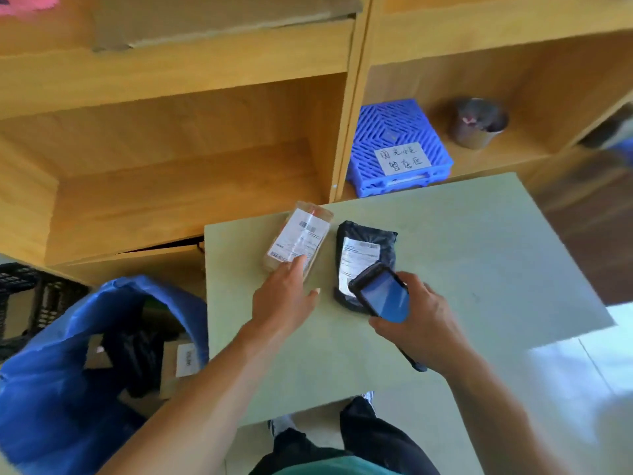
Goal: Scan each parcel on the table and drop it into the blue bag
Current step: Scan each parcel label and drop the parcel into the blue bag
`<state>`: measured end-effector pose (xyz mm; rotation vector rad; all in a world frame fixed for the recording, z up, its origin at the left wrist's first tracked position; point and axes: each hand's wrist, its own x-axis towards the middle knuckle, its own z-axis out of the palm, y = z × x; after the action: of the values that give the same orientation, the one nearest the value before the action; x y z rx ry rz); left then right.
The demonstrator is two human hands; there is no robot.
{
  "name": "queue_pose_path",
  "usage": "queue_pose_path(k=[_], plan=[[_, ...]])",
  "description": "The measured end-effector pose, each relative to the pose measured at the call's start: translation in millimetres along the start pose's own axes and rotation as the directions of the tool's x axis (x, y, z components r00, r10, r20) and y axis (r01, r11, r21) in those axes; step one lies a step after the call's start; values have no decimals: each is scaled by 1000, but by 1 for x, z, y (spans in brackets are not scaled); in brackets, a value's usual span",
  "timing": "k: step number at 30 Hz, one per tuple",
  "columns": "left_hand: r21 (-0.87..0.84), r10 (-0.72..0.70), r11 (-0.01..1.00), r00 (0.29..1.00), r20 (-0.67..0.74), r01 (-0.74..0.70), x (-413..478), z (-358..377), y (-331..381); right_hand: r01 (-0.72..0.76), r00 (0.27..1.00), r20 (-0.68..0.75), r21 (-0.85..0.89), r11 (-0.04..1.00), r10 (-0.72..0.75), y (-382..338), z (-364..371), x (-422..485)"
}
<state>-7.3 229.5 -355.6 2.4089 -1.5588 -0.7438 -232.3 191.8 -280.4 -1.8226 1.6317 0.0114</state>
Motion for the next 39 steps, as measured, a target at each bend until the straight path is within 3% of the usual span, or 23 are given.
queue_pose_path(k=[3,6,16,27,39], plan=[[85,25,996,997,66,-30,17,29,40,-57,998,-12,10,998,57,36,-12,9],[16,-8,1000,993,118,6,36,61,62,-106,994,6,7,994,106,65,-20,18],[-280,-377,875,919,118,395,82,136,55,-109,990,86,-5,994,109,127,-44,50],[-349,-177,926,982,-65,144,56,83,80,21,992,125,-62,998,-13,95,-62,65],[-519,-246,851,933,-263,78,24,5,35,213,957,224,-104,971,-186,27,-38,51]])
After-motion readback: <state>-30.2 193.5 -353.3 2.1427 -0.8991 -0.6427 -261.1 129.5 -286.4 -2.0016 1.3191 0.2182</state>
